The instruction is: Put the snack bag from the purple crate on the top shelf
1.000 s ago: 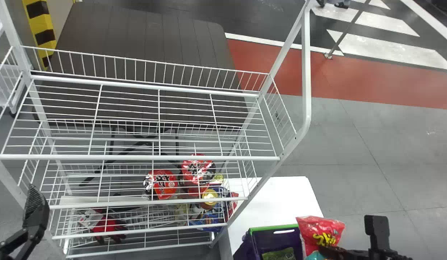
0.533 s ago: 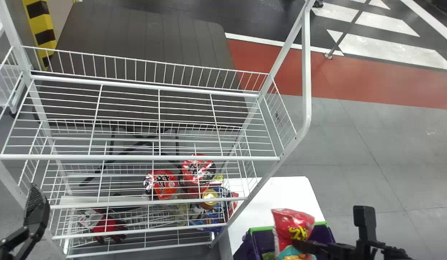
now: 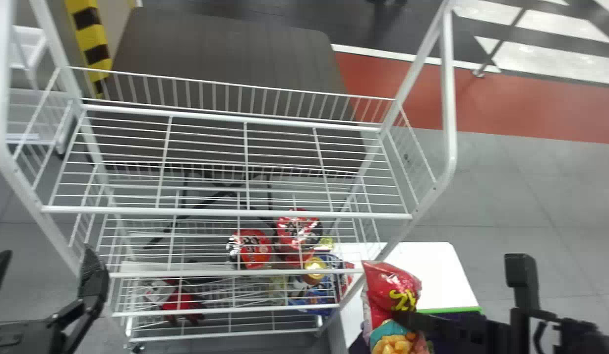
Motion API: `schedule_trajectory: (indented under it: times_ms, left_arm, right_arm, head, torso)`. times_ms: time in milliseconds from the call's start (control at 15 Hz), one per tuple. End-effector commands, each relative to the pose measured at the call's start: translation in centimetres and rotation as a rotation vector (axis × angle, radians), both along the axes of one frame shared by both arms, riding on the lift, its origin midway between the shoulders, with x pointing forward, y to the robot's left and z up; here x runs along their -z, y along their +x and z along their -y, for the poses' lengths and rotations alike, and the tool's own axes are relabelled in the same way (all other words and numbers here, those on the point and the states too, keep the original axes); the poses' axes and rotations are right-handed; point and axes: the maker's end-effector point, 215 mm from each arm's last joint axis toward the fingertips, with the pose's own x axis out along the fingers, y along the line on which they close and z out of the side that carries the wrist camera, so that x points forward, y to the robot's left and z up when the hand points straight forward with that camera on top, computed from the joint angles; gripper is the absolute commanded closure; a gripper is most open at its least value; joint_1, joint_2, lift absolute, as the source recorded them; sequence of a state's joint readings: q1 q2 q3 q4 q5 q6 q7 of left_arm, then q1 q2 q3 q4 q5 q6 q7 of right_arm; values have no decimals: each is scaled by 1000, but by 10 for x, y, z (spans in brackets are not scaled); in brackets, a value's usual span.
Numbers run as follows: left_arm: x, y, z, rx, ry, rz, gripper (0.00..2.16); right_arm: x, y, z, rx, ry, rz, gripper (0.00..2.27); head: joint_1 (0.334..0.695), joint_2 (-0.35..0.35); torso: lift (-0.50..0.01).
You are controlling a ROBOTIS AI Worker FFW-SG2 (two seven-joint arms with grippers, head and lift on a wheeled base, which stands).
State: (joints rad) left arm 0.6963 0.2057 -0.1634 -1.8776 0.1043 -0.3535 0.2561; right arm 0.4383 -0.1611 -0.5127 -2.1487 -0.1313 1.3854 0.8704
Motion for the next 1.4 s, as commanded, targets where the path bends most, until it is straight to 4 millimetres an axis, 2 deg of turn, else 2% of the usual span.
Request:
schedule_trajectory:
  times_ms: [0, 67, 200, 333, 400, 467, 667, 867, 933, 1000, 1200, 1333]
  left_arm:
    - [0, 0, 1, 1, -3, -1, 117]
    - [0, 0, 2, 2, -4, -1, 117]
    - [1, 0, 4, 3, -5, -2, 117]
    - [1, -1, 5, 3, -6, -2, 117]
    - [3, -2, 6, 4, -7, -6, 117]
    - [3, -2, 7, 6, -7, -4, 117]
    - [5, -4, 8, 7, -8, -9, 117]
    - [7, -5, 10, 7, -11, -7, 117]
    - [6, -5, 10, 8, -10, -6, 117]
    - [6, -5, 9, 7, -12, 0, 117]
    - [8, -6, 5, 1, -6, -2, 117]
    - [10, -5, 4, -3, -9, -1, 117]
  right_arm:
    - [-35, -1, -33, -15, 67, -20, 2142]
    - [-54, 11, -42, -37, 58, 35, 2142]
    - [-107, 48, -62, -68, 59, 190, 2142]
    - [-148, 80, -76, -91, 55, 307, 2142]
    - [-161, 89, -85, -105, 63, 341, 2142]
    - [-170, 97, -96, -116, 65, 368, 2142]
    - [-178, 114, -137, -169, 63, 394, 2142]
    - [-155, 123, -186, -214, 60, 339, 2142]
    - [-149, 132, -200, -238, 41, 345, 2142]
    - [-154, 145, -212, -262, 33, 396, 2142]
    - [-193, 182, -220, -261, -2, 572, 2142]
    - [-243, 205, -230, -256, -14, 780, 2142]
  head:
    - [695, -184]
    - [695, -162]
    - [695, -125]
    - [695, -76]
    - [695, -65]
    - [695, -53]
    - [695, -2]
    - [695, 53]
    - [695, 74]
    - [695, 96]
    - [695, 153]
    - [695, 160]
  torso:
    - [0]
    - [0]
    - [0]
    - [0]
    - [0]
    - [0]
    - [0]
    - [0]
    - [0]
    - [0]
    - [0]
    - [0]
